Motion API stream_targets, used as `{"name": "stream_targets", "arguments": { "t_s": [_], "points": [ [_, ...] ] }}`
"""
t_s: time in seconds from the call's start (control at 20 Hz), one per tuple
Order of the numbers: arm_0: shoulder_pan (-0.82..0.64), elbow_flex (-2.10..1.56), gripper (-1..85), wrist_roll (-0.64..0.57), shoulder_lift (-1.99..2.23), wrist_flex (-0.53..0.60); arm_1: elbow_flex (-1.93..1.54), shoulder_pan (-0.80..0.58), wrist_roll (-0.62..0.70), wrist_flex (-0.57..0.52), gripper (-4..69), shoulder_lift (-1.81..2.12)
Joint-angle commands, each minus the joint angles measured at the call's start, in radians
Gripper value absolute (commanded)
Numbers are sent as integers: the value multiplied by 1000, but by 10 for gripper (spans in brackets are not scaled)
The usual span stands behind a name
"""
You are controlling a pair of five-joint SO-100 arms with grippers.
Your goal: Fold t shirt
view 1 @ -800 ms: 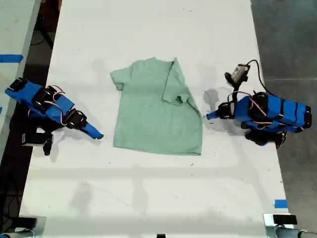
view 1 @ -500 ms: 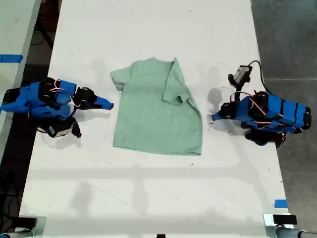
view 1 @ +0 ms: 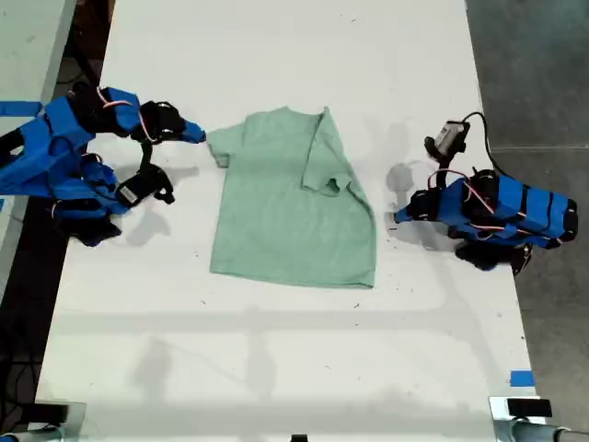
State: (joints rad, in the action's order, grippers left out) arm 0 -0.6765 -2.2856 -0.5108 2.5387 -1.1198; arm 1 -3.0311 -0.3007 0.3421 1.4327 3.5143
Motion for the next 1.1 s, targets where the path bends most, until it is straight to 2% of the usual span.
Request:
{"name": "stream_targets", "arguments": {
  "t_s": [0.0,0.1,0.3,0.6,0.65,0.7,0.75,0.9,1.05],
  "points": [
    [-242,141,143,-166,-264,38,20,-3,-8,6,-11,-5],
    [-321,187,164,-235,-468,83,20,0,-6,6,-11,-5],
    [-321,310,176,-304,-795,138,21,6,-6,8,-11,-5],
    [-325,420,171,-330,-1025,146,23,11,-5,9,-11,-5],
    [-324,434,123,-336,-1052,147,23,12,-5,9,-11,-5],
    [-318,446,1,-328,-1065,144,23,14,-6,11,-11,-5],
    [-316,454,1,-322,-1066,137,25,14,-8,11,-11,-5],
    [-293,545,1,-302,-1057,48,25,15,-9,12,-11,-5],
    [-210,782,1,-255,-1046,-137,25,15,-9,12,-11,-5]
  ]
}}
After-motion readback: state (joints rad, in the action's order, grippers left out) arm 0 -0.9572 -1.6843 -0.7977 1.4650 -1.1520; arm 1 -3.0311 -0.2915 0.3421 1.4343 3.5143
